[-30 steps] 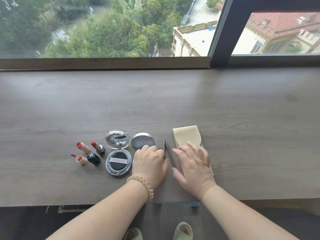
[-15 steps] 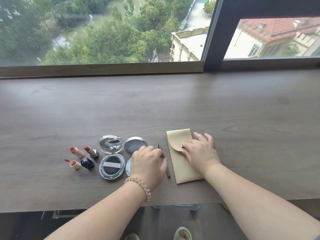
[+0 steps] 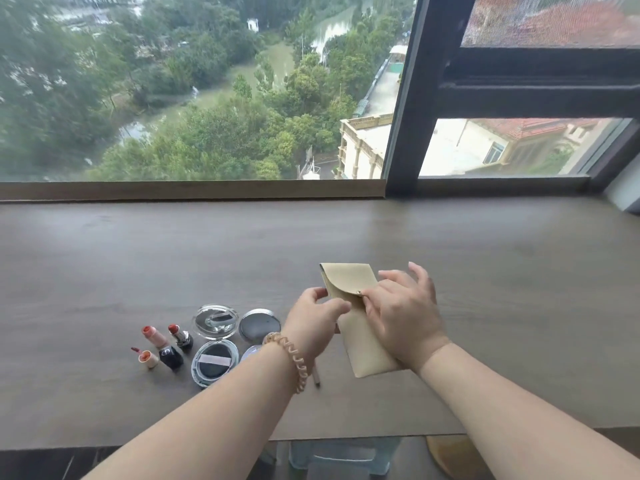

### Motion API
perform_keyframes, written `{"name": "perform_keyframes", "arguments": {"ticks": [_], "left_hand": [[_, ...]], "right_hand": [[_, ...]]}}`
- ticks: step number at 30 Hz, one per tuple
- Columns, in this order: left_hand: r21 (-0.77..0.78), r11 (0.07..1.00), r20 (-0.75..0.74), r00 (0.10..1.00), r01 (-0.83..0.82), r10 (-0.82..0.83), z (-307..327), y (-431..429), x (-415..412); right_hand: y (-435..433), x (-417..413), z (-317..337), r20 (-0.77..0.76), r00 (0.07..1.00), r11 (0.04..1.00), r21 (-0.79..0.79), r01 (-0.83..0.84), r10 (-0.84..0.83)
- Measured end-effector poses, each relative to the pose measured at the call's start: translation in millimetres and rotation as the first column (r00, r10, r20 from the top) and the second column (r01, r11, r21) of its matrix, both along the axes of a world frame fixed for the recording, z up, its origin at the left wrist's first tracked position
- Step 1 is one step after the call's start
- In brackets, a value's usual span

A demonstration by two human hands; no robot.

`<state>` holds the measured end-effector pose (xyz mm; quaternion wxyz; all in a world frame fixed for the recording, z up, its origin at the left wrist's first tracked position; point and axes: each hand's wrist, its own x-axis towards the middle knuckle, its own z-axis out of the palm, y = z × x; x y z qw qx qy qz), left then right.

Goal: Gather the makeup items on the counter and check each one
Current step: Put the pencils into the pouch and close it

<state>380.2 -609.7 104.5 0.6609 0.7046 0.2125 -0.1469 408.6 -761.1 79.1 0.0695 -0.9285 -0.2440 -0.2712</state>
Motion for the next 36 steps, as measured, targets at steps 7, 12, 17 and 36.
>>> {"name": "perform_keyframes", "arguments": {"ticks": [7, 12, 17, 36], "left_hand": [[-0.241, 0.970, 0.141, 0.990, 0.004, 0.031, 31.1, -12.3, -0.5], [-0.263, 0.964, 0.184, 0.983, 0.034, 0.016, 42.9, -12.0, -11.1], [-0.326, 0.941, 0.219, 0.975, 0.091, -0.018, 49.1, -5.0, -19.8], [-0.301, 0.917, 0.293, 0.941, 0.260, -0.170, 52.3, 66.1, -47.6]], "right_hand": [[-1.3, -7.2, 51.6, -0.018, 0.995, 0.994, 0.052, -0.098, 0.099], [-6.5, -12.7, 67.4, -0.145, 0.981, 0.987, 0.109, -0.115, 0.130], [1.2, -19.9, 65.6, -0.173, 0.975, 0.981, 0.159, -0.115, 0.142], [55.0, -29.9, 116.2, -0.439, 0.877, 0.558, 0.785, 0.268, 0.196]]}}
